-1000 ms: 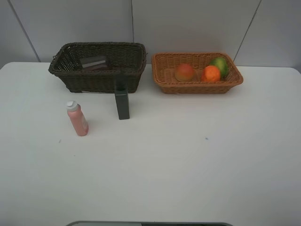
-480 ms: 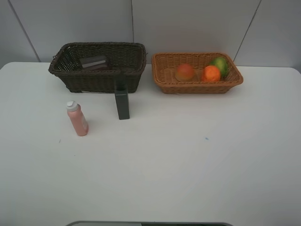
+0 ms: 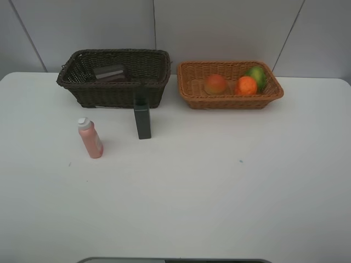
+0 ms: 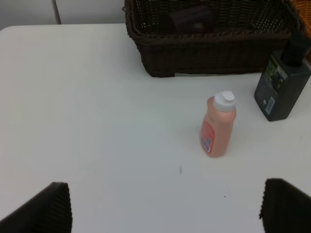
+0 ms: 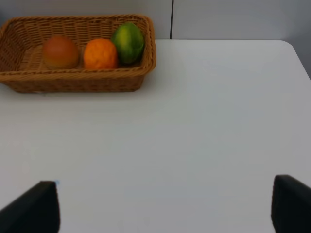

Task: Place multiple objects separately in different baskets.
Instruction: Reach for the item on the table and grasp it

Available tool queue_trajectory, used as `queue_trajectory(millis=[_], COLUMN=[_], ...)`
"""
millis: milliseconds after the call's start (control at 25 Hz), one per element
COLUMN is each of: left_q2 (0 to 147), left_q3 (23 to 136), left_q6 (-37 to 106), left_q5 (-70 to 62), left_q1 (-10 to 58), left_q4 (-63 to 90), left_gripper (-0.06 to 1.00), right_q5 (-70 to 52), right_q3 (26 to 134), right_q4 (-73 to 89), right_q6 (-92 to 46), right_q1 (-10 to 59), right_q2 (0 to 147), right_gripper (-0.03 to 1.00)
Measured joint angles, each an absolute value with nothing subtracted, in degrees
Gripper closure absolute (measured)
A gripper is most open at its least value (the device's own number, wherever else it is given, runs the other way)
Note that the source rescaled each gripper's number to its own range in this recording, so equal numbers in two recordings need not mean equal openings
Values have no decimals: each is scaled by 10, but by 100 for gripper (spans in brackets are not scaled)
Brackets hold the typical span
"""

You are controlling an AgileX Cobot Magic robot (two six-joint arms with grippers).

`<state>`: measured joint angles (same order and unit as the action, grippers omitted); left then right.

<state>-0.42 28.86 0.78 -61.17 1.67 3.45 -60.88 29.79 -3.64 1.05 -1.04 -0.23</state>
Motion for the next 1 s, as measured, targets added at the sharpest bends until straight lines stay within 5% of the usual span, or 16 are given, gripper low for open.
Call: queue_trajectory(millis=[400,1000], left_q2=[16,472], left_q3=[295,438], left_q6=[7,0], left_q5=[-612,-570], left_q1=[17,36], left_q4=[34,36], left_gripper=[-6,-6], right_q5=[-609,-609], right_q3=[298,298], right_q4=[-36,-34], right_q6=[11,11], right_q1=[-10,-10], right_q2=[-2,-2], right_gripper=[7,7])
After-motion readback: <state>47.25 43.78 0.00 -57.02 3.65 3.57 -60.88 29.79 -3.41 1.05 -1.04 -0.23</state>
